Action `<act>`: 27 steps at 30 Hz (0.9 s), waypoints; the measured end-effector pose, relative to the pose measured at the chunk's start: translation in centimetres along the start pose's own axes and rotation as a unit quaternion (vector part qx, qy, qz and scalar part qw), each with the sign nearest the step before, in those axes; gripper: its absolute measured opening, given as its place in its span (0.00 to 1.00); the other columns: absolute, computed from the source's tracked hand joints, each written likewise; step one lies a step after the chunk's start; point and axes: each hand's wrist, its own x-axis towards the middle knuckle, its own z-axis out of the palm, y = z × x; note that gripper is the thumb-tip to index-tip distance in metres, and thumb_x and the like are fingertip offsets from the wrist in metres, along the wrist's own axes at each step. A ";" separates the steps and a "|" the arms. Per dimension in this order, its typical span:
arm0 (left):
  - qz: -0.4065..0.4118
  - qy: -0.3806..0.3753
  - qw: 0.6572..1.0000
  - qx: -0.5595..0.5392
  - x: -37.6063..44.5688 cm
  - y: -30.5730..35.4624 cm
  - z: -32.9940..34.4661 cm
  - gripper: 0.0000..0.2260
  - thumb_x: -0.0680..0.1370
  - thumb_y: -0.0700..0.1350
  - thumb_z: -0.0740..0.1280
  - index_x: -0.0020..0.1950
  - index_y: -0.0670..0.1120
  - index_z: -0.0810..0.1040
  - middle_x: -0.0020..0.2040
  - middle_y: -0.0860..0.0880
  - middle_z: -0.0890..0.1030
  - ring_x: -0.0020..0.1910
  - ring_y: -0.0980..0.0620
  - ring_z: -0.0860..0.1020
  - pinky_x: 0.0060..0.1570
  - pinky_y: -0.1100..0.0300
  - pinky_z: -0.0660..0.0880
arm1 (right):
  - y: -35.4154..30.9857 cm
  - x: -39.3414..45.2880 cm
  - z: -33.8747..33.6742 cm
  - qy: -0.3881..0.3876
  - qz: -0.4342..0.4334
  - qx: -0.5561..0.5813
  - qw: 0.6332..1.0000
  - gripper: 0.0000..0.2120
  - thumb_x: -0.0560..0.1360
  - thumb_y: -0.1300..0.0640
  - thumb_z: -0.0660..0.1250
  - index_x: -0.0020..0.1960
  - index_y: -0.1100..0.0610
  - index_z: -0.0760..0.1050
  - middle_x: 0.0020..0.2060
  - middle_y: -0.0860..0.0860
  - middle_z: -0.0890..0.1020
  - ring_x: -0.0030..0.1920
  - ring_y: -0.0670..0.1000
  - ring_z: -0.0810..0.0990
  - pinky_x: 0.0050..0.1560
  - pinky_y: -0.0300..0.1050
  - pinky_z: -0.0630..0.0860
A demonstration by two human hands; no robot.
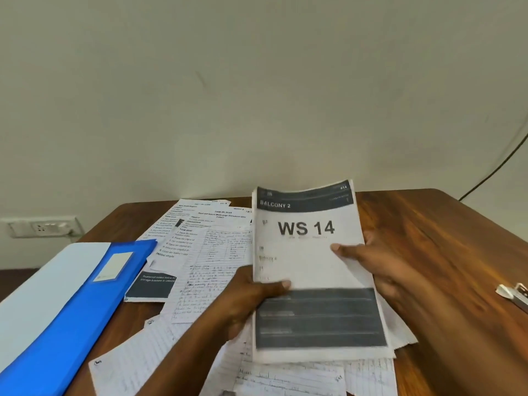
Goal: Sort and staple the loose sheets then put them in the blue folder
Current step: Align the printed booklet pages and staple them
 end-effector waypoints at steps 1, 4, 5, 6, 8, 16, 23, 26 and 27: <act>0.017 0.021 1.000 -0.013 0.8 0.3 -0.2 0.16 0.76 0.38 0.76 0.63 0.43 0.82 0.56 0.44 0.88 0.54 0.43 0.87 0.58 0.45 0.82 | 0.7 0.1 -0.3 -0.003 0.009 -0.023 1.000 0.10 0.76 0.63 0.75 0.54 0.52 0.81 0.52 0.47 0.88 0.50 0.53 0.87 0.54 0.51 0.83; 0.080 0.110 0.991 0.007 3.0 1.1 -0.6 0.07 0.80 0.41 0.72 0.58 0.46 0.84 0.53 0.46 0.88 0.49 0.47 0.88 0.50 0.48 0.85 | 3.1 0.3 -0.6 -0.013 0.050 -0.052 0.997 0.12 0.76 0.61 0.76 0.58 0.54 0.80 0.54 0.48 0.88 0.50 0.53 0.87 0.49 0.46 0.81; 0.097 0.132 0.986 0.016 3.7 1.0 -0.7 0.06 0.81 0.41 0.72 0.57 0.47 0.84 0.53 0.47 0.89 0.48 0.48 0.88 0.49 0.49 0.84 | 3.7 0.4 -0.7 -0.015 0.059 -0.053 0.997 0.13 0.76 0.61 0.76 0.59 0.54 0.79 0.55 0.49 0.87 0.50 0.53 0.87 0.48 0.46 0.81; 0.114 0.144 0.983 0.022 4.1 0.7 -0.7 0.06 0.81 0.41 0.71 0.57 0.47 0.84 0.53 0.47 0.89 0.48 0.47 0.88 0.50 0.48 0.85 | 4.2 0.5 -0.7 -0.019 0.063 -0.055 0.996 0.12 0.76 0.61 0.76 0.58 0.54 0.79 0.55 0.49 0.87 0.51 0.54 0.86 0.48 0.46 0.81; 0.145 0.152 0.977 0.025 4.5 -0.2 -0.6 0.06 0.81 0.41 0.72 0.57 0.46 0.85 0.53 0.47 0.89 0.50 0.45 0.88 0.53 0.42 0.84 | 4.6 0.8 -0.7 -0.023 0.052 -0.068 0.996 0.10 0.76 0.62 0.75 0.55 0.53 0.79 0.58 0.50 0.86 0.53 0.54 0.85 0.51 0.49 0.80; 0.263 0.179 0.930 0.184 4.1 -2.3 1.2 0.06 0.82 0.50 0.70 0.56 0.53 0.85 0.49 0.58 0.88 0.45 0.58 0.87 0.45 0.56 0.85 | 2.7 1.5 3.8 0.170 -0.293 -0.246 0.908 0.31 0.70 0.52 0.81 0.69 0.47 0.71 0.55 0.45 0.79 0.50 0.45 0.81 0.42 0.35 0.82; 0.338 0.167 0.890 0.256 3.6 -2.2 1.6 0.07 0.84 0.47 0.68 0.56 0.51 0.86 0.43 0.58 0.86 0.43 0.58 0.84 0.42 0.66 0.77 | 3.9 2.0 7.1 0.089 -0.363 -0.225 0.900 0.24 0.70 0.54 0.83 0.64 0.49 0.81 0.56 0.47 0.76 0.45 0.46 0.81 0.40 0.33 0.81; 0.316 0.161 0.903 0.242 3.9 -2.5 1.5 0.06 0.82 0.46 0.70 0.57 0.51 0.86 0.44 0.59 0.86 0.43 0.58 0.85 0.41 0.64 0.79 | 4.9 2.5 6.5 0.097 -0.394 -0.212 0.889 0.21 0.70 0.55 0.82 0.62 0.54 0.84 0.58 0.50 0.78 0.51 0.48 0.83 0.43 0.36 0.83; 0.312 0.158 0.907 0.234 4.0 -2.5 1.4 0.07 0.82 0.46 0.70 0.58 0.51 0.86 0.43 0.59 0.86 0.42 0.57 0.85 0.41 0.62 0.80 | 5.1 2.6 6.3 0.100 -0.401 -0.212 0.886 0.22 0.71 0.55 0.82 0.63 0.54 0.84 0.59 0.51 0.78 0.55 0.49 0.82 0.46 0.36 0.83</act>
